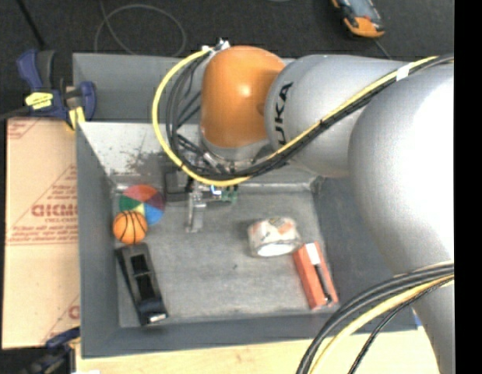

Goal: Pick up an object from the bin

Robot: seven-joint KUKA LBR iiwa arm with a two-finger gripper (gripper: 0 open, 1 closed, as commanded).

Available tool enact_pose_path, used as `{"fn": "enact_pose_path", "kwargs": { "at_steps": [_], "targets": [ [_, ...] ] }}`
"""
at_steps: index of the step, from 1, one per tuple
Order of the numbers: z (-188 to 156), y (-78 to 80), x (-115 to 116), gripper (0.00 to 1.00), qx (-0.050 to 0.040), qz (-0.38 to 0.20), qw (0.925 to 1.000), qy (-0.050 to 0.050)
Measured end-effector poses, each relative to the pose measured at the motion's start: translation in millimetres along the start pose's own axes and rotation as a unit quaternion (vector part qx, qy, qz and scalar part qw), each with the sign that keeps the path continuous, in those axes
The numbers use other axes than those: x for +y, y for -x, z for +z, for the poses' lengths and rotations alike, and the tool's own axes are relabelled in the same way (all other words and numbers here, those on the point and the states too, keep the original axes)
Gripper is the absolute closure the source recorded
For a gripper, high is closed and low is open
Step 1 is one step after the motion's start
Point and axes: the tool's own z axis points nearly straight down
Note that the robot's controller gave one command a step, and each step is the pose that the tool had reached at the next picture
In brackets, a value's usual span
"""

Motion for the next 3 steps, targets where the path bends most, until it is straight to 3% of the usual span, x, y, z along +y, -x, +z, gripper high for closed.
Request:
{"fn": "enact_pose_path", "kwargs": {
  "at_steps": [1,2,3],
  "targets": [
    [-4.7,0.4,-0.7,0.00,-0.0024,0.001,1.0000,0.000],
    [-32.1,-32.1,-6.0,0.00,-0.0002,0.017,0.9999,0.000],
    [-26.1,-37.4,-30.3,0.00,-0.0080,0.018,0.9998,0.001]
  ]
}}
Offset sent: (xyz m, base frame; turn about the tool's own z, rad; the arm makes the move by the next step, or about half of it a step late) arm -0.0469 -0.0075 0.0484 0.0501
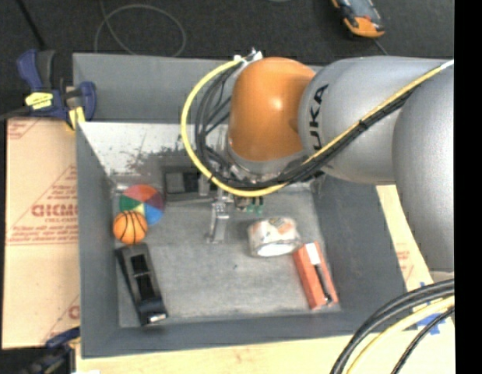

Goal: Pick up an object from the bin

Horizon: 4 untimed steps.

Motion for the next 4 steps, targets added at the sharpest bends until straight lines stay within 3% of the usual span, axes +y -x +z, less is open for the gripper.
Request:
{"fn": "enact_pose_path", "kwargs": {
  "at_steps": [1,2,3,4],
  "targets": [
    [13.9,-15.7,-18.8,0.00,0.0093,0.014,0.9999,-0.002],
    [30.0,-41.4,-51.6,0.00,0.0010,0.014,0.9999,-0.001],
    [43.7,-39.0,-83.0,0.00,0.0114,-0.007,0.9999,-0.002],
    [17.1,-21.6,-101.6,0.00,0.0009,-0.027,0.9996,-0.002]
  ]
}}
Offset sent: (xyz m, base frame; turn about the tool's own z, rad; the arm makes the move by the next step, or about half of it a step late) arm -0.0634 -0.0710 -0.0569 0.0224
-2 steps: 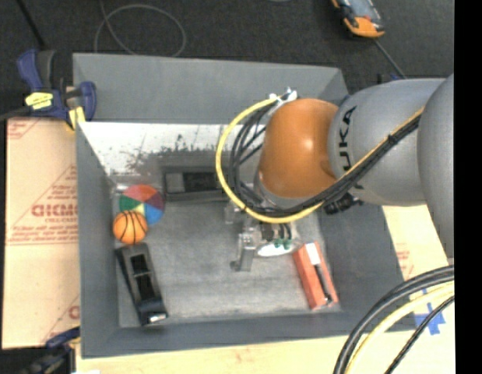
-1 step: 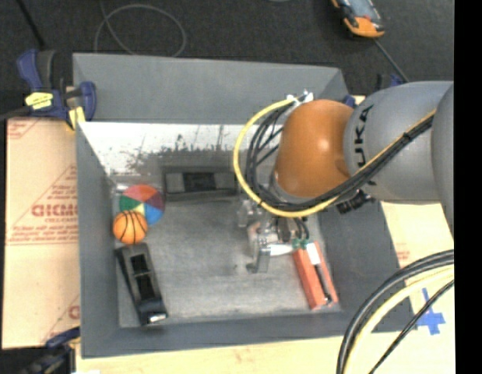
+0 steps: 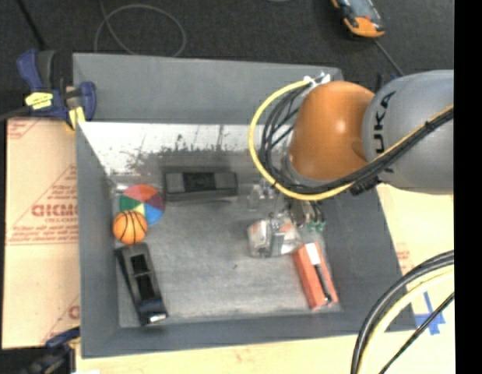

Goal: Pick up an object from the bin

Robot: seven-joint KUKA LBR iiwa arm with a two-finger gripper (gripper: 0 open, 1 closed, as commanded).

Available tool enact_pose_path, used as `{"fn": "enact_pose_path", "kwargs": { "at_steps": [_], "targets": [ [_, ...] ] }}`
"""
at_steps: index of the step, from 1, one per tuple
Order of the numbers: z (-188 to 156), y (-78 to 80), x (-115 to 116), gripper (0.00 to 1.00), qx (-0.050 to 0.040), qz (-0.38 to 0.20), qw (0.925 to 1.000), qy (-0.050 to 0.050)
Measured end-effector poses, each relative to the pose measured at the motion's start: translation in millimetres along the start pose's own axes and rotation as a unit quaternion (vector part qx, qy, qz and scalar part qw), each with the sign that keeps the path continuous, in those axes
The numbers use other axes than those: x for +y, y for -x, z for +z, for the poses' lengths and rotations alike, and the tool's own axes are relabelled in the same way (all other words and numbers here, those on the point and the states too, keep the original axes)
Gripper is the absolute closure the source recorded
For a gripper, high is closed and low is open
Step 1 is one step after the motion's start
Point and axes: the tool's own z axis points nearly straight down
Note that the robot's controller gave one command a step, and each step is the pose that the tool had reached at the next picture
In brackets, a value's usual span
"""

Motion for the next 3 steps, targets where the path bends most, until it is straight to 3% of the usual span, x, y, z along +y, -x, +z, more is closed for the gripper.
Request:
{"fn": "enact_pose_path", "kwargs": {
  "at_steps": [1,2,3],
  "targets": [
    [72.4,-21.7,-111.4,1.00,-0.0155,-0.030,0.9994,0.002],
    [72.4,-21.7,-111.5,1.00,-0.0155,-0.029,0.9995,0.002],
    [-102.8,-16.1,-110.7,1.00,0.0006,-0.017,0.9999,0.000]
  ]
}}
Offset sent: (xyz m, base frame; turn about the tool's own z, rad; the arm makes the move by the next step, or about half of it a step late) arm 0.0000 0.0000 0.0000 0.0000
